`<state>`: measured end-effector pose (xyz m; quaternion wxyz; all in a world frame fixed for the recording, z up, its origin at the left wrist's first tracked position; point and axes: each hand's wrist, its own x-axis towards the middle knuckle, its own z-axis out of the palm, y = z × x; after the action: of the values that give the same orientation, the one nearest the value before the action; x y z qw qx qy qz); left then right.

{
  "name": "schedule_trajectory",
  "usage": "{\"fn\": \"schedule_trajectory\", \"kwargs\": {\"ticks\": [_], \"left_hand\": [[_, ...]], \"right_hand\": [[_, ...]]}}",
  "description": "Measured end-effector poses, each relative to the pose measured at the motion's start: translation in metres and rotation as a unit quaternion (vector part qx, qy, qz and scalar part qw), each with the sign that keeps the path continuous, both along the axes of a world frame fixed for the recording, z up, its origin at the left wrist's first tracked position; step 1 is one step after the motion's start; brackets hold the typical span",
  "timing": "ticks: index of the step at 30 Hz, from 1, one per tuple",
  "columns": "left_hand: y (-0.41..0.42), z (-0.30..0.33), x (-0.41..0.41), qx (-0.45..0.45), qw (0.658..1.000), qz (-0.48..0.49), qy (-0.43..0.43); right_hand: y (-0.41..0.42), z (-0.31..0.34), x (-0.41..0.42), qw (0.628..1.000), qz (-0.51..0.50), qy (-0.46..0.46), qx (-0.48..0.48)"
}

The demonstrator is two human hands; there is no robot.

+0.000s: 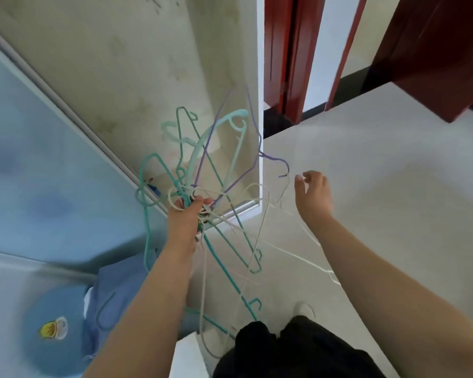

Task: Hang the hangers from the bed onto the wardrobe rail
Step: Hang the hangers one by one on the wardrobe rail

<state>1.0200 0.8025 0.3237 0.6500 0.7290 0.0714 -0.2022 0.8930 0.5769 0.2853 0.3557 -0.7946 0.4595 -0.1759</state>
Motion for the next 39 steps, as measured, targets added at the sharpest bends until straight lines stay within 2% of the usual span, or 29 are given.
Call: {"fn": "schedule_trajectory", "kwargs": {"ticks": [2,4,6,8,10,12,14,16,21,25,28,30,34,37,39], "left_hand": [[0.009,-0.001,0.013,0.012,1.0,0.019,-0.005],[0.016,-0.001,0.026,0.024,0.998,0.054,-0.009],[0.02,0.002,0.036,0.03,0.996,0.082,-0.01],[0.022,0.005,0.045,0.031,0.993,0.113,-0.015],[0.021,0.008,0.056,0.038,0.99,0.137,-0.021],[0.017,0.013,0.066,0.057,0.985,0.161,-0.027],[0.01,0.018,0.075,0.067,0.982,0.175,-0.024],[0.0,0.025,0.081,0.067,0.981,0.182,-0.028],[-0.018,0.034,0.102,0.097,0.976,0.181,-0.065],[-0.023,0.04,0.122,0.095,0.972,0.198,-0.081],[-0.025,0.043,0.146,0.072,0.973,0.204,-0.076],[-0.024,0.045,0.165,0.057,0.975,0.201,-0.068],[-0.022,0.054,0.207,0.067,0.979,0.18,-0.067],[-0.021,0.056,0.241,0.104,0.98,0.153,-0.069],[-0.022,0.057,0.261,0.128,0.98,0.129,-0.081]], "right_hand": [[-0.011,-0.019,-0.002,0.98,0.073,0.159,0.098],[-0.009,-0.035,-0.008,0.937,0.165,0.212,0.225],[-0.002,-0.048,-0.013,0.885,0.213,0.248,0.331],[0.003,-0.056,-0.016,0.847,0.261,0.295,0.358],[-0.001,-0.061,-0.011,0.845,0.251,0.263,0.392],[-0.014,-0.061,-0.003,0.846,0.145,0.159,0.488],[-0.033,-0.059,0.008,0.816,0.068,0.048,0.572],[-0.054,-0.047,0.021,0.8,0.055,0.002,0.598],[-0.088,-0.01,0.052,0.809,0.086,-0.024,0.581],[-0.099,0.003,0.074,0.802,0.087,-0.053,0.589],[-0.1,0.011,0.095,0.79,0.06,-0.141,0.594],[-0.095,0.021,0.118,0.805,0.058,-0.186,0.561],[-0.062,0.049,0.175,0.912,0.086,-0.188,0.354],[-0.03,0.078,0.22,0.95,0.108,-0.204,0.212],[-0.015,0.095,0.246,0.973,0.166,-0.126,0.098]]}}
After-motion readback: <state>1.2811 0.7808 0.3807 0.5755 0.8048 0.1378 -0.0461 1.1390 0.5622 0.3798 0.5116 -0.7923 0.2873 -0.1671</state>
